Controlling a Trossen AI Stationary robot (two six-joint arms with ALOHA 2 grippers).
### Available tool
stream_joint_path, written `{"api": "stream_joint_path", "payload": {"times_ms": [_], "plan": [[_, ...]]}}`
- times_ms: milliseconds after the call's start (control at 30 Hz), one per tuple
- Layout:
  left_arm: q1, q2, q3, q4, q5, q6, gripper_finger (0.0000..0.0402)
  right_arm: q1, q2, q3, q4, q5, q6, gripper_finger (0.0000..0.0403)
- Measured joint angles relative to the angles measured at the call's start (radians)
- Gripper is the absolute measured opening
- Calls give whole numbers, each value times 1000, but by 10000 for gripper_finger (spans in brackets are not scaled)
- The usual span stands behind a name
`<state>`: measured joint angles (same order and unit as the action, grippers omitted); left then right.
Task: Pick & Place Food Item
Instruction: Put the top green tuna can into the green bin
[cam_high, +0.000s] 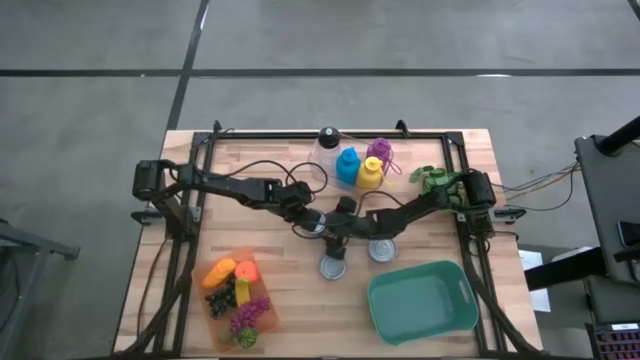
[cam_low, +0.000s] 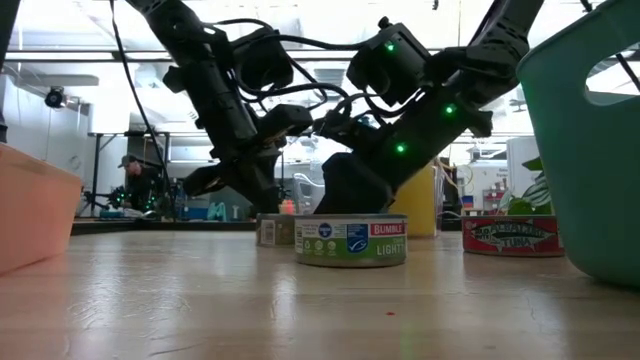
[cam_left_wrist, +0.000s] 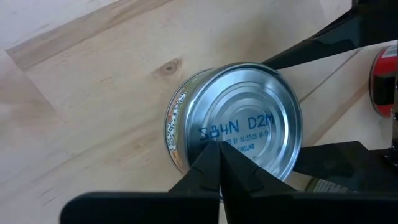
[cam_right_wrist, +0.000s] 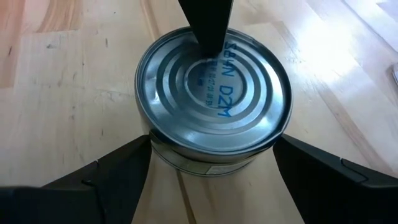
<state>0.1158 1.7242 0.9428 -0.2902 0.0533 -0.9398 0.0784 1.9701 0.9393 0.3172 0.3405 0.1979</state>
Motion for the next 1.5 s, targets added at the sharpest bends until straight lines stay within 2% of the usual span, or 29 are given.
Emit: {"api": "stream_joint_path", "payload": {"times_ms": [233, 533, 767, 933, 1500], "plan": [[0, 9, 3, -22, 4, -3, 1, 0, 0, 12, 0, -1, 2, 329], [1, -38, 17, 1, 6, -3, 1, -1, -7, 10, 8, -6, 27, 329], [3, -71, 20, -35, -22, -3, 1, -1, -7, 9, 9, -11, 28, 329], [4, -72, 22, -164, -74, -4, 1, -1, -7, 8, 4, -13, 29, 329], [3, -66, -1, -153, -111, -2, 1, 0, -5, 5, 4, -34, 30, 329]]}}
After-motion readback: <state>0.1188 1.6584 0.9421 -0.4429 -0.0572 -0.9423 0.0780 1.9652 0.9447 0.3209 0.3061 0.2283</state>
